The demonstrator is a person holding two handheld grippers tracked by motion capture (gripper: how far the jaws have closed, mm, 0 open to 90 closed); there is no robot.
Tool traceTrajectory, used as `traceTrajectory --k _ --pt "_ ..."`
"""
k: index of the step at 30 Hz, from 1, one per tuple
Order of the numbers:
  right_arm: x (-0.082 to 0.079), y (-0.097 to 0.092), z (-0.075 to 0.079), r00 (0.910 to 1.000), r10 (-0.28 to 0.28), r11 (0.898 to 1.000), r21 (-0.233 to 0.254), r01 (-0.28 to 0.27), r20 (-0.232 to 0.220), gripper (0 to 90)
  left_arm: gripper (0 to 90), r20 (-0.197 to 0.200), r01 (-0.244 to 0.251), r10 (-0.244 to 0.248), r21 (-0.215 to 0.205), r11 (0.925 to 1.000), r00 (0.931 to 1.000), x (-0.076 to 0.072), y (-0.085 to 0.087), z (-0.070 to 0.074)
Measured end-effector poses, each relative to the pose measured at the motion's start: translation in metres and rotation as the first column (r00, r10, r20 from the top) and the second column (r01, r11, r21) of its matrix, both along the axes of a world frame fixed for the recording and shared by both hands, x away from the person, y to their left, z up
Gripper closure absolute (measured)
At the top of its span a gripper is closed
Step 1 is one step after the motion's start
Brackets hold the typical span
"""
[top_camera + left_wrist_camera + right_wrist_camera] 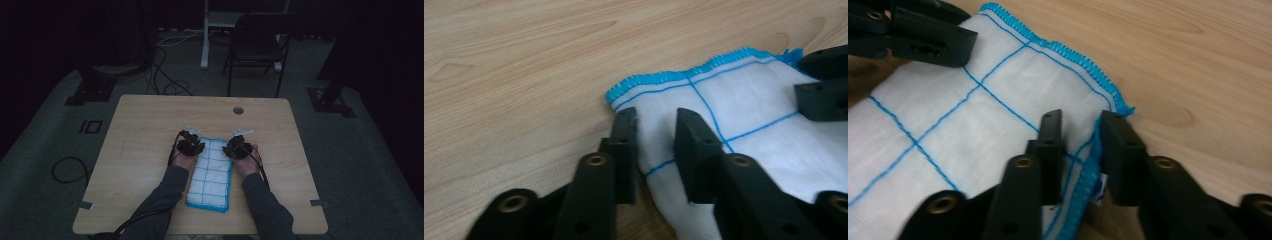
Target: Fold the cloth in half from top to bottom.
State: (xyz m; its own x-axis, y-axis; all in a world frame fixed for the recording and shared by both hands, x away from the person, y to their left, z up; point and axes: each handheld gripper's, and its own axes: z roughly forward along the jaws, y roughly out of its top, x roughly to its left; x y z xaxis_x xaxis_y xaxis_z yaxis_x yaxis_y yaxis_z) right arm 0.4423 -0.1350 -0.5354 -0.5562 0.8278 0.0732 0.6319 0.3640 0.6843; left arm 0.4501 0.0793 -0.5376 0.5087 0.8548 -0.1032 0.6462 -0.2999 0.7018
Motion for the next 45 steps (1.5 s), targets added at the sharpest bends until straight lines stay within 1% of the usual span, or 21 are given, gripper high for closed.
traceTrajectory --k 1,3,5,8,9,11,13,15,19,20,22,25,26,27,28,29,33,36,37,38,45 --pt "0.003 0.001 0.000 1.0000 0.002 1.000 0.003 -0.002 -0.007 76.8 78.8 -0.009 -0.004 0.004 -0.015 0.9999 0.9999 0.002 0.001 0.000" --pt "0.008 0.003 0.001 0.9998 0.002 1.000 0.012 -0.002 -0.018 78.8 82.5 -0.030 -0.001 0.001 -0.024 0.9997 0.9995 0.005 0.003 0.001" --pt "0.014 0.004 0.001 0.9997 -0.001 1.000 0.016 0.001 -0.023 80.2 84.1 -0.037 0.002 -0.003 -0.021 0.9998 0.9993 0.008 0.004 0.002" --pt "0.019 0.003 0.000 0.9995 -0.013 0.999 0.039 0.014 -0.029 81.9 85.6 -0.045 0.003 -0.004 -0.009 1.0000 0.9990 0.012 0.003 0.003" --pt "0.019 0.003 0.000 0.9995 -0.013 0.999 0.039 0.014 -0.029 81.9 85.9 -0.045 0.003 -0.004 -0.009 1.0000 0.9990 0.012 0.003 0.003" --pt "0.024 0.002 0.000 0.9993 -0.011 0.998 0.060 0.013 -0.037 82.2 86.3 -0.048 0.008 -0.008 0.000 1.0000 0.9988 0.015 0.003 0.004" --pt "0.027 -0.002 -0.001 0.9983 -0.019 0.995 0.098 0.024 -0.056 82.3 86.6 -0.040 0.015 -0.015 0.008 0.9999 0.9991 0.016 0.002 0.005" --pt "0.028 -0.003 0.001 0.9984 -0.022 0.994 0.107 0.027 -0.051 82.4 86.7 -0.037 0.012 -0.012 0.005 0.9999 0.9992 0.017 0.002 0.006" --pt "0.028 -0.004 0.005 0.9991 -0.021 0.994 0.107 0.025 -0.036 82.5 86.9 -0.028 0.010 -0.010 -0.009 0.9999 0.9996 0.018 0.003 0.010" --pt "0.028 -0.004 0.009 0.9994 -0.022 0.993 0.112 0.025 -0.026 82.5 86.9 -0.014 0.018 -0.018 -0.012 0.9998 0.9997 0.018 0.003 0.014" --pt "0.028 -0.006 0.012 0.9998 -0.013 0.993 0.114 0.015 -0.016 82.5 86.9 -0.001 0.019 -0.019 -0.024 0.9995 0.9998 0.018 0.003 0.018" --pt "0.027 -0.008 0.018 0.9998 -0.019 0.990 0.137 0.018 0.001 82.5 86.9 0.025 0.024 -0.023 -0.043 0.9988 0.9994 0.017 0.004 0.027" --pt "0.027 -0.008 0.018 0.9998 -0.019 0.990 0.137 0.018 0.001 82.5 86.9 0.025 0.024 -0.023 -0.043 0.9988 0.9994 0.017 0.004 0.027" --pt "0.026 -0.010 0.022 0.9997 -0.019 0.990 0.138 0.017 0.017 82.5 86.9 0.041 0.036 -0.033 -0.052 0.9980 0.9986 0.017 0.004 0.033" --pt "0.026 -0.010 0.023 0.9996 -0.020 0.990 0.139 0.017 0.020 82.5 86.9 0.050 0.036 -0.033 -0.063 0.9973 0.9982 0.016 0.003 0.035" --pt "0.026 -0.011 0.024 0.9996 -0.020 0.990 0.142 0.017 0.021 82.5 86.9 0.058 0.044 -0.040 -0.062 0.9971 0.9975 0.015 0.003 0.037" --pt "0.022 -0.013 0.029 0.9991 -0.010 0.989 0.149 0.004 0.042 82.5 86.8 0.083 0.058 -0.051 -0.080 0.9951 0.9952 0.011 0.002 0.043" --pt "0.019 -0.015 0.033 0.9985 -0.004 0.988 0.152 -0.004 0.054 82.4 86.8 0.093 0.065 -0.057 -0.083 0.9944 0.9941 0.008 0.003 0.046" --pt "0.017 -0.015 0.034 0.9982 -0.001 0.989 0.151 -0.008 0.060 82.4 86.8 0.100 0.070 -0.061 -0.089 0.9936 0.9931 0.006 0.004 0.047" --pt "0.011 -0.017 0.038 0.9969 0.005 0.987 0.158 -0.017 0.079 82.3 86.8 0.109 0.077 -0.066 -0.097 0.9923 0.9919 0.003 0.005 0.049" --pt "-0.006 -0.021 0.045 0.9924 0.022 0.982 0.182 -0.044 0.121 82.3 86.7 0.146 0.106 -0.088 -0.122 0.9869 0.9854 -0.013 0.013 0.057"
